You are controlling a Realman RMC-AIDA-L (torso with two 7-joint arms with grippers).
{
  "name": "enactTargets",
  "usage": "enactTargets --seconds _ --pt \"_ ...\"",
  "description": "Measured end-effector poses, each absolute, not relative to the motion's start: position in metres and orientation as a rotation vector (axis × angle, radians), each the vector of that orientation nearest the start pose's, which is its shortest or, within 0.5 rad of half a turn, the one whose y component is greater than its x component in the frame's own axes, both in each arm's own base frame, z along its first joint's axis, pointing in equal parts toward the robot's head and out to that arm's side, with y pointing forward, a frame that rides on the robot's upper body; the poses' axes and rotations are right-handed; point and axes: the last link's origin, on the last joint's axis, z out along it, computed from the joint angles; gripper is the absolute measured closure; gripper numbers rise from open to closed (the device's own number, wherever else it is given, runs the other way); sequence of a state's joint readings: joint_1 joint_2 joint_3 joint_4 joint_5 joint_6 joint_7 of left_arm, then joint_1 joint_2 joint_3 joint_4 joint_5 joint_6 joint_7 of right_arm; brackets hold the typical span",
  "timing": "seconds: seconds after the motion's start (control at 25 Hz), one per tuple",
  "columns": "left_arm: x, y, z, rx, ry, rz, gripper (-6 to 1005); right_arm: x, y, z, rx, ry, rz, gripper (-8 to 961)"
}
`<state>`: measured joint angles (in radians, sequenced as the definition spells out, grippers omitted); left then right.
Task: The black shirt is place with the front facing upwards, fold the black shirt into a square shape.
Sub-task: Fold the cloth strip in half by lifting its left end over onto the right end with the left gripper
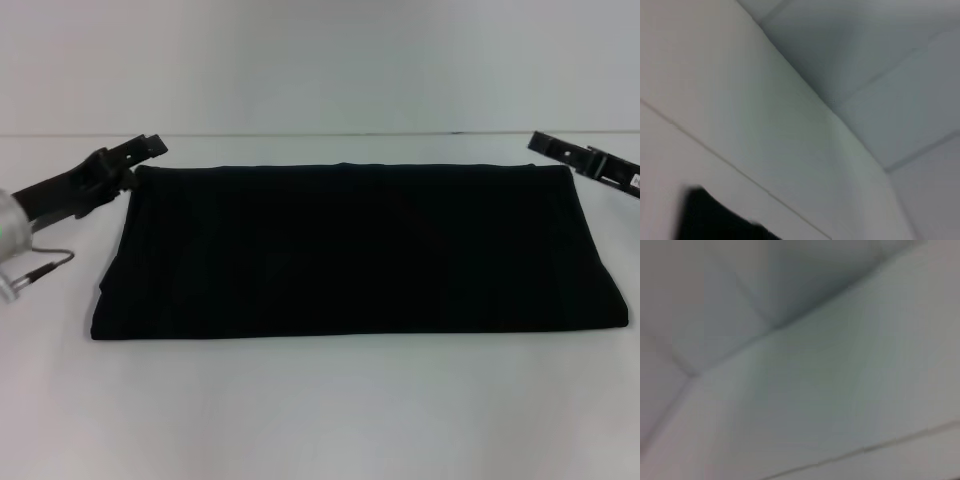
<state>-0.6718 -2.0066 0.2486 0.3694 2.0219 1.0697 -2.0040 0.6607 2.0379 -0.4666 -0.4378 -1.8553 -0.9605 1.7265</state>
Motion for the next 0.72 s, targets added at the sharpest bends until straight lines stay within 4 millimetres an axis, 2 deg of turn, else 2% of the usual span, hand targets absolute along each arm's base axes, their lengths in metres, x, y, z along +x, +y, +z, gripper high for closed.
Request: enactTargets --seconds 0.04,0.24,0.48,0.6,0.72 --pt "-0.312 0.394 0.037 -1.78 -1.685 -1.034 176 0.298 0.407 0.029 -1.964 1.232 0.858 230" --pt "-0.325 0.351 0.055 -1.87 -1.809 -1.135 169 0.285 0.367 0.015 -2.31 0.829 0.859 48" --pt "-0.364 0.302 0.054 -1.71 -2.129 -0.984 161 0.288 0.334 -0.013 -2.448 0.616 0.794 24" --pt "-0.375 0.289 0.052 -1.641 -2.211 -0.925 161 0.293 0.324 -0.025 -2.483 0.558 0.745 25" --pt "-0.382 0.285 0.049 -1.582 -2.253 -0.892 161 0.297 0.32 -0.032 -2.499 0.533 0.704 25"
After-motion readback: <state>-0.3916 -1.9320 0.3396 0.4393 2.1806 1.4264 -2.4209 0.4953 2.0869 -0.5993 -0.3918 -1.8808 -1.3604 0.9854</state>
